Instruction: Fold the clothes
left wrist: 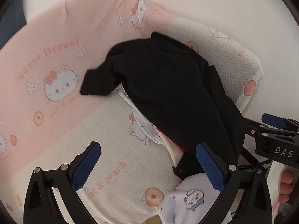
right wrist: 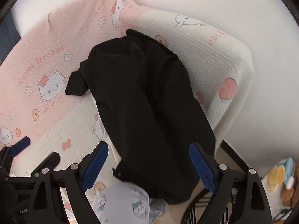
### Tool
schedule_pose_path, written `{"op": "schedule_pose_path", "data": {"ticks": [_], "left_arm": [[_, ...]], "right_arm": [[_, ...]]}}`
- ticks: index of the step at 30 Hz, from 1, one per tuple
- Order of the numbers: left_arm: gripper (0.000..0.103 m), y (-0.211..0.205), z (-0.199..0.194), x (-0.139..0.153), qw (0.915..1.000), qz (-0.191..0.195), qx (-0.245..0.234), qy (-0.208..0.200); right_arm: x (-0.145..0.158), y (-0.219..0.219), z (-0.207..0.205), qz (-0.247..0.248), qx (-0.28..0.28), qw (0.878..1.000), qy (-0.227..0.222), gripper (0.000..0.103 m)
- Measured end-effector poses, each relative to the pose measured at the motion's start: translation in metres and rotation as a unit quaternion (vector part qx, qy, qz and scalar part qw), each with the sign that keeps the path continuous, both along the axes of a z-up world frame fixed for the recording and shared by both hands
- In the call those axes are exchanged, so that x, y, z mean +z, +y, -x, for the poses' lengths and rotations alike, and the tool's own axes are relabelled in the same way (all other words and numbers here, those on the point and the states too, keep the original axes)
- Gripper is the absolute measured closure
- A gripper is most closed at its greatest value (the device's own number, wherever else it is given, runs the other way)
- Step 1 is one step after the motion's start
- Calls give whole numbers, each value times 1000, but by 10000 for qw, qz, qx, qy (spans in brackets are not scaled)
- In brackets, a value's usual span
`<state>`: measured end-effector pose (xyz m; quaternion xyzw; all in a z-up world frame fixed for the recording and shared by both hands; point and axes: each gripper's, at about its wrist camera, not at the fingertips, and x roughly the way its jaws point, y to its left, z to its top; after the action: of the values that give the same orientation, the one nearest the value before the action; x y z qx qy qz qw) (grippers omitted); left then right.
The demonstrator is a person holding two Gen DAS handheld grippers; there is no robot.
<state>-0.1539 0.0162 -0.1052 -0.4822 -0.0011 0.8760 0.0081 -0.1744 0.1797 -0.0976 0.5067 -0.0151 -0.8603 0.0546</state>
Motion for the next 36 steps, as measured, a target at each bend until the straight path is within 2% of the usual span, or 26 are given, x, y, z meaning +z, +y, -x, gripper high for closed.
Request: {"op": "schedule_pose_path", "data": {"ticks": [4, 7, 12, 14, 18, 22, 26, 28, 36], "left_arm": [[0, 7, 18, -21, 9996, 32, -93, -267], [0, 14, 28, -38, 9989, 33, -216, -410], [0, 17, 44, -56, 9972, -366, -215, -611], [0, 21, 49, -62, 9962, -479, -238, -690], [0, 30, 61, -74, 9956, -431, -305, -772], [0, 38, 73, -87, 9949, -438, -376, -828], [0, 44, 86, -97, 9933, -739, -361, -817], [0, 46, 93, -104, 9909, -884, -409, -933], [0, 47, 116, -132, 9745, -1502, -580, -1564]], "right_arm": [[-16, 8, 20, 292, 81, 9995, -7, 14], [-26, 15, 32, 711, 148, 9972, -162, 14], [-37, 22, 38, 937, 130, 9954, -129, 14], [-42, 27, 45, 1165, 92, 9930, -165, 14], [-51, 37, 60, 1608, 18, 9867, -235, 14], [-55, 37, 73, 1738, -20, 9845, -221, 14], [-69, 40, 86, 2250, -23, 9734, -425, 14], [-76, 40, 97, 2473, -63, 9674, -543, 14], [-93, 38, 119, 2600, -26, 9628, -741, 15]]}}
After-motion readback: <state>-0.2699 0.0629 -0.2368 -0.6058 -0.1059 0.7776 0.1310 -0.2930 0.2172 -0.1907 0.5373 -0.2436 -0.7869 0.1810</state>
